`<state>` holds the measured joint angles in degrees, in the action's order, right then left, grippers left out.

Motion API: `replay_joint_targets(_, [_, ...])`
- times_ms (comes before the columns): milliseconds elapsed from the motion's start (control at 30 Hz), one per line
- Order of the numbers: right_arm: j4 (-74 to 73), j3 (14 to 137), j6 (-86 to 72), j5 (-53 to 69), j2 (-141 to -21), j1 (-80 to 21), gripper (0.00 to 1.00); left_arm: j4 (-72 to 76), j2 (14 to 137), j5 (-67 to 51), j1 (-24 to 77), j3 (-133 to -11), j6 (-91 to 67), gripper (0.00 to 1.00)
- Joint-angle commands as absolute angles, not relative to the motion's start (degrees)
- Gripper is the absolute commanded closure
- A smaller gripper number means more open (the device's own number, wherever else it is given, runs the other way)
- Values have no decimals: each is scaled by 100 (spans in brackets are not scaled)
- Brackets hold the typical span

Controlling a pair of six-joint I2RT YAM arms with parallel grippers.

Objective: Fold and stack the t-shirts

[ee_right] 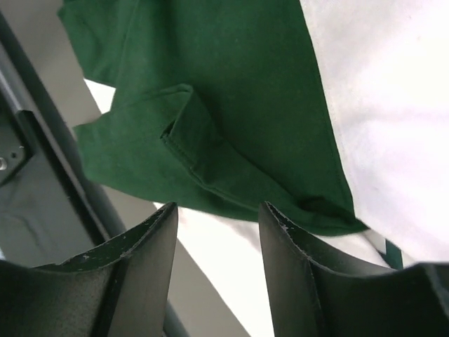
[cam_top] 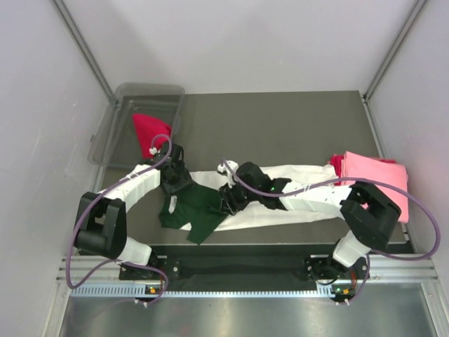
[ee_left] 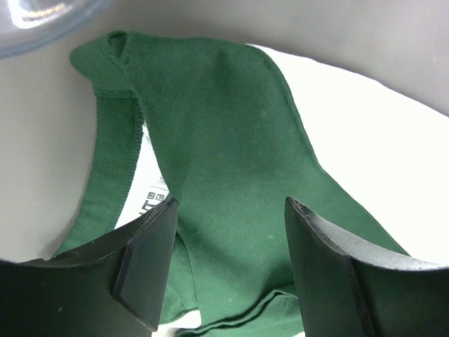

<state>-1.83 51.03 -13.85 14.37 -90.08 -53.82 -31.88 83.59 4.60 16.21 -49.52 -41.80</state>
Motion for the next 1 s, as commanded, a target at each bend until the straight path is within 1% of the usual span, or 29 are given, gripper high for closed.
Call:
replay_joint_targets(0, [552, 5300, -1020, 810, -9149, -5642, 50, -3392, 8174, 395, 1608, -5115, -4122, 33])
replay_joint_targets(133, [905, 5466, -879, 563, -9430, -5713, 48, -3472, 8069, 554, 1608, -5028, -4271, 32])
replay_joint_targets(333, [747, 5985, -484, 264, -9870, -5915, 49, -3357, 8077, 422, 1600, -4992, -4324, 32])
replay_joint_targets(633, [1054, 5854, -343, 79, -10002, -6082, 51, -3129, 8253, 431, 1608, -4790, -4412, 32])
replay_joint_targets(800, [897, 5906, -360, 35, -10099, -6100, 51, -3146, 8437, 589, 1608, -4746, -4386, 32])
replay_joint_targets(967, [1063, 5792, -387, 35, -10134, -6126, 52, -3146, 8648, 677, 1600, -4729, -4386, 32])
